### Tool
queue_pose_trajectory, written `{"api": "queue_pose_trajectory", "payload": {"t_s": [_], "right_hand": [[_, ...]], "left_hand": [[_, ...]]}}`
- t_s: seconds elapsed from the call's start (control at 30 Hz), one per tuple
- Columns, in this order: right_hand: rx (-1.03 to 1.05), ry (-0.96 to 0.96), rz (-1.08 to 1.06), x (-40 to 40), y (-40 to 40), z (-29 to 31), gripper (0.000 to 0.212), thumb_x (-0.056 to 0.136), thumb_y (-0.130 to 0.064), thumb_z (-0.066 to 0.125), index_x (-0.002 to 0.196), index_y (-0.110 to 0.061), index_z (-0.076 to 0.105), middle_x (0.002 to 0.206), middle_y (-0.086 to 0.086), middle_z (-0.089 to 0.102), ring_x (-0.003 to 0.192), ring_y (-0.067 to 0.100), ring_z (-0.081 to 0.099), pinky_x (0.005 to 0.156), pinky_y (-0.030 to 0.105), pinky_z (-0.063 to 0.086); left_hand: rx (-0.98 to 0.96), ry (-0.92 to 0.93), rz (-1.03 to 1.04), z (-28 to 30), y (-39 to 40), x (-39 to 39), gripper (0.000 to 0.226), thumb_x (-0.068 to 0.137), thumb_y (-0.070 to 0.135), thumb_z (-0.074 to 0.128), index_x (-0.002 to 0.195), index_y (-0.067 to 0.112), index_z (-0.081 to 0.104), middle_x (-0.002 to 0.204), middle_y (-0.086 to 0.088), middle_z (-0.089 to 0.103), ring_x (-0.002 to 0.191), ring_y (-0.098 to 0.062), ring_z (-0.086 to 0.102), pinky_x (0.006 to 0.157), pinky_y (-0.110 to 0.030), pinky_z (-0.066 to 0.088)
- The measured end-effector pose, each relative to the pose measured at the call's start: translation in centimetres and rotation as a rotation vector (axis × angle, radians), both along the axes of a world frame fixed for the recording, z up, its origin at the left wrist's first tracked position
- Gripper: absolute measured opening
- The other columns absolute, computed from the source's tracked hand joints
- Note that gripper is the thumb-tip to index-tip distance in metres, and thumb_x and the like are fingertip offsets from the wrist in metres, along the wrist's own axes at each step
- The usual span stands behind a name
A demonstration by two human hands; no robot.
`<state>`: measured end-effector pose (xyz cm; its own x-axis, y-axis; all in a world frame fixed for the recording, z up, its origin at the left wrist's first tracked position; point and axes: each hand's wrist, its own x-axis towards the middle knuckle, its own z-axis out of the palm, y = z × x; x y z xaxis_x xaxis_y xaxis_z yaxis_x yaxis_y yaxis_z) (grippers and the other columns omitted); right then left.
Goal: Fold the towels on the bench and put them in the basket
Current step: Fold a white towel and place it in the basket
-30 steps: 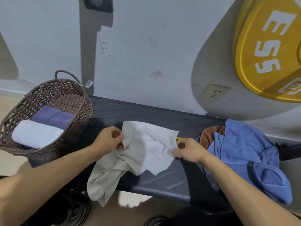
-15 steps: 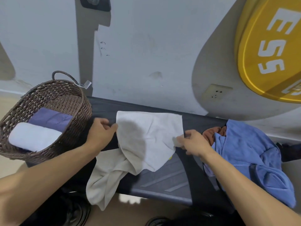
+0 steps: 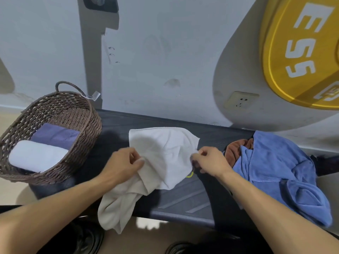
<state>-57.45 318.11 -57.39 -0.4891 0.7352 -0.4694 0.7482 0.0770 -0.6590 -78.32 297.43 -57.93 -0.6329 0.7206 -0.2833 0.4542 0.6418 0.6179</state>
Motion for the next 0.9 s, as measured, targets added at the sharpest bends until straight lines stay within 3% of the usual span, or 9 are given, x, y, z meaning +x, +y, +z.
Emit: {"api": "queue_pose_trajectory", "payload": {"t_s": [0.13,0.23,0.3,0.37,0.47,0.57,0.7,0.83,0.9], "right_hand": [[-0.091,0.303,-0.359,-0.6,1.8,0.9,0.012,0.084,-0.021,0.064,0.079,-0.010,0.064,0.076,0.008,0.074,0.069,0.022,0.074,0.059,0.037,0.060],[-0.006,0.148,-0.209,-0.5,1.9,0.5,0.014,0.084,-0.030,0.069,0.078,-0.017,0.067,0.075,0.000,0.073,0.069,0.017,0.066,0.069,0.038,0.057],[-0.003,-0.039,0.047,-0.3,0.9,0.1,0.017,0.082,-0.033,0.073,0.075,-0.017,0.069,0.073,-0.005,0.071,0.068,0.014,0.063,0.067,0.028,0.051],[-0.010,-0.187,0.331,-0.3,-0.6,-0.2,0.019,0.083,-0.034,0.072,0.079,-0.015,0.072,0.079,-0.002,0.074,0.077,0.015,0.067,0.069,0.026,0.049],[0.004,-0.245,0.550,-0.5,-2.5,-0.4,0.026,0.086,-0.038,0.071,0.098,-0.015,0.069,0.092,-0.001,0.071,0.086,0.017,0.064,0.074,0.028,0.048],[-0.012,-0.191,0.568,-1.0,-3.4,-0.1,0.026,0.086,-0.037,0.072,0.100,-0.016,0.066,0.085,-0.006,0.062,0.079,0.014,0.058,0.067,0.024,0.042],[-0.113,-0.053,0.534,-1.5,-4.8,0.6,0.026,0.081,-0.035,0.078,0.096,-0.019,0.065,0.082,-0.010,0.062,0.070,0.005,0.056,0.067,0.013,0.046],[-0.299,0.055,0.459,-1.8,-6.6,1.5,0.047,0.067,-0.050,0.085,0.092,-0.024,0.056,0.087,-0.008,0.067,0.078,0.009,0.063,0.084,0.035,0.054],[-0.463,0.149,0.326,-1.8,-7.2,1.8,0.044,0.071,-0.039,0.087,0.091,-0.019,0.052,0.082,-0.002,0.065,0.080,0.015,0.068,0.083,0.040,0.058]], "left_hand": [[0.222,-0.023,0.273,0.9,0.9,-4.1,0.015,0.083,0.026,0.074,0.082,0.025,0.059,0.074,0.005,0.067,0.066,-0.015,0.067,0.064,-0.035,0.055],[0.241,-0.005,0.454,0.4,0.3,-4.4,0.035,0.082,0.029,0.076,0.100,0.020,0.048,0.085,0.004,0.061,0.080,-0.017,0.063,0.072,-0.035,0.049],[0.092,-0.048,0.424,-0.4,-0.3,-3.1,0.047,0.079,0.044,0.077,0.102,0.017,0.046,0.087,0.004,0.058,0.082,-0.015,0.060,0.065,-0.031,0.044],[-0.118,-0.098,0.280,-1.2,-0.9,-1.2,0.054,0.074,0.057,0.076,0.091,0.012,0.051,0.085,0.005,0.060,0.077,-0.012,0.058,0.063,-0.030,0.043],[-0.258,-0.038,0.060,-2.0,-2.0,1.1,0.046,0.074,0.058,0.075,0.076,0.015,0.056,0.076,0.008,0.062,0.072,-0.012,0.057,0.058,-0.022,0.038],[-0.206,0.039,-0.036,-1.9,-2.6,2.1,0.032,0.080,0.047,0.073,0.077,0.021,0.054,0.076,0.010,0.058,0.076,-0.012,0.054,0.055,-0.017,0.029],[-0.132,-0.124,-0.026,-0.9,-1.9,3.1,0.024,0.086,0.039,0.069,0.080,0.018,0.060,0.077,0.003,0.064,0.074,-0.015,0.060,0.065,-0.027,0.045],[-0.002,-0.357,0.044,0.7,-0.6,4.3,0.026,0.092,0.043,0.062,0.087,0.018,0.061,0.082,0.001,0.066,0.074,-0.014,0.060,0.068,-0.029,0.048],[0.071,-0.517,0.076,1.8,-0.1,4.3,0.027,0.092,0.045,0.063,0.092,0.018,0.061,0.080,0.002,0.067,0.073,-0.011,0.063,0.066,-0.028,0.050]]}}
